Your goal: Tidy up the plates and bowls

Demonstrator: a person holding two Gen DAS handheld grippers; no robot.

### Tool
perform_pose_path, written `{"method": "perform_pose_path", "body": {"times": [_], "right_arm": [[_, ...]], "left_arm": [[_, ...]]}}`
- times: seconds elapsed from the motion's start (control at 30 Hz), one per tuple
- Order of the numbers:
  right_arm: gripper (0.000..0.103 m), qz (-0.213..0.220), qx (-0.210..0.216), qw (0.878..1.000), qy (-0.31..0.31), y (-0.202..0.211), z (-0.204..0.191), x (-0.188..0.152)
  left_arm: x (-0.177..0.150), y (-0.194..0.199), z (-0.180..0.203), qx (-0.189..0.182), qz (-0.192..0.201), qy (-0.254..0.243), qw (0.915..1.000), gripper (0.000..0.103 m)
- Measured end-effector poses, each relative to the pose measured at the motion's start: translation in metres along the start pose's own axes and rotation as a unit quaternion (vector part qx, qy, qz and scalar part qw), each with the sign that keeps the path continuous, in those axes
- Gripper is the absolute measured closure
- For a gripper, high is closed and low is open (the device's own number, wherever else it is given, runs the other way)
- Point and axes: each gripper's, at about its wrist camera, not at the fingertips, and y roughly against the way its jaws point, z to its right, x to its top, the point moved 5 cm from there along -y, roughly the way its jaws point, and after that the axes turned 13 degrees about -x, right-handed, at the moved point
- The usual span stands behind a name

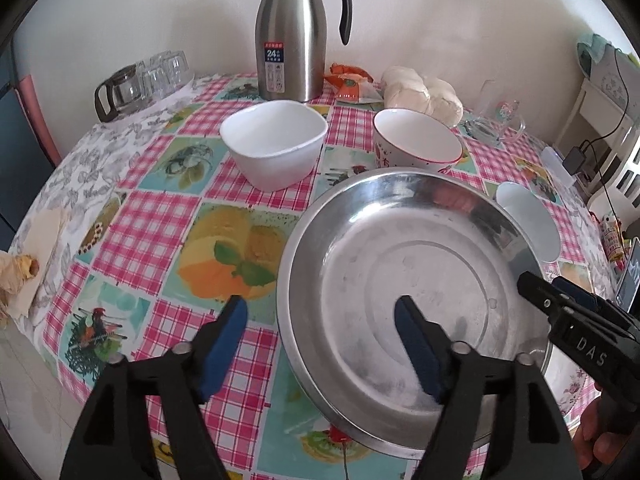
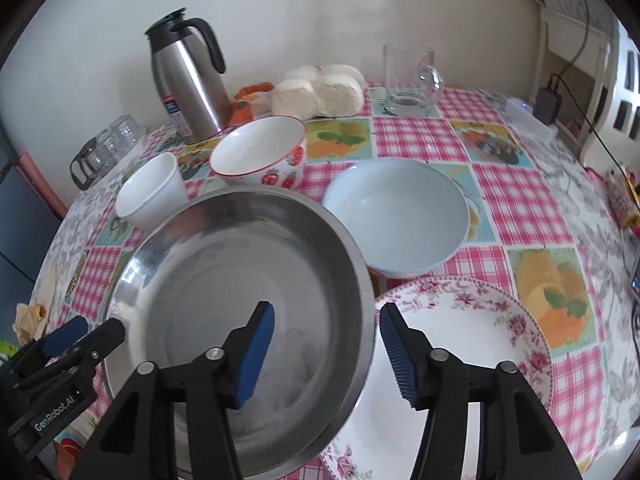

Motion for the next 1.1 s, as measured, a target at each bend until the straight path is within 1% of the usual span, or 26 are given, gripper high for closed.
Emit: {"method": "perform_pose_path", "body": {"times": [0.1,0.13,0.2,0.33,0.4,0.43,0.5,0.53,0.6,0.7,0.83,0.97,1.1], "right_arm": [[0.032,0.004,0.0,1.0,0.014,0.0,-0.005,-0.001],[0.032,0.005,0.0,1.0,0.017,-0.001,-0.007,-0.002],[0.029,0.005,-0.001,1.0,0.02,-0.002,-0.008,-0.002],[0.022,0.006,-0.001,1.0,0.021,-0.003,-0.007,-0.003],[0.014,0.008,-0.001,1.0,0.021,-0.004,-0.006,-0.002],[0.012,0.01,-0.002,1.0,0.02,-0.004,-0.006,-0.002],[0.0,0.013,-0.003,1.0,0.02,-0.004,-0.005,-0.003],[0.0,0.015,-0.002,1.0,0.019,-0.003,-0.005,-0.002],[0.0,0.017,0.0,1.0,0.018,-0.003,-0.004,-0.002],[0.0,0.019,0.0,1.0,0.014,-0.002,0.0,-0.001],[0.0,0.029,0.007,1.0,-0.006,0.002,0.012,0.001],[0.0,0.051,0.019,0.998,-0.026,0.01,0.031,0.005],[0.0,0.079,0.016,0.995,-0.051,0.017,0.062,0.006]], "left_arm": [[0.002,0.003,0.001,0.007,0.009,-0.008,0.9999,0.024],[0.002,0.003,0.001,0.009,0.011,-0.01,0.9998,0.019],[0.003,0.005,0.002,0.01,0.016,-0.015,0.9997,0.013],[0.005,0.009,0.004,0.022,0.032,-0.03,0.9988,0.01],[0.005,0.01,0.004,0.03,0.035,-0.033,0.9984,0.009],[0.006,0.011,0.003,0.036,0.038,-0.033,0.9981,0.009],[0.007,0.012,0.0,0.048,0.044,-0.032,0.9973,0.009],[0.008,0.015,-0.003,0.058,0.051,-0.03,0.9966,0.009],[0.01,0.018,-0.006,0.064,0.06,-0.023,0.9959,0.009],[0.012,0.024,-0.007,0.06,0.074,-0.016,0.9953,0.009],[0.014,0.03,0.004,0.046,0.092,-0.028,0.9943,0.009],[0.017,0.044,0.022,0.028,0.125,-0.038,0.991,0.009],[0.017,0.046,0.041,-0.006,0.123,-0.039,0.9916,0.009]]}}
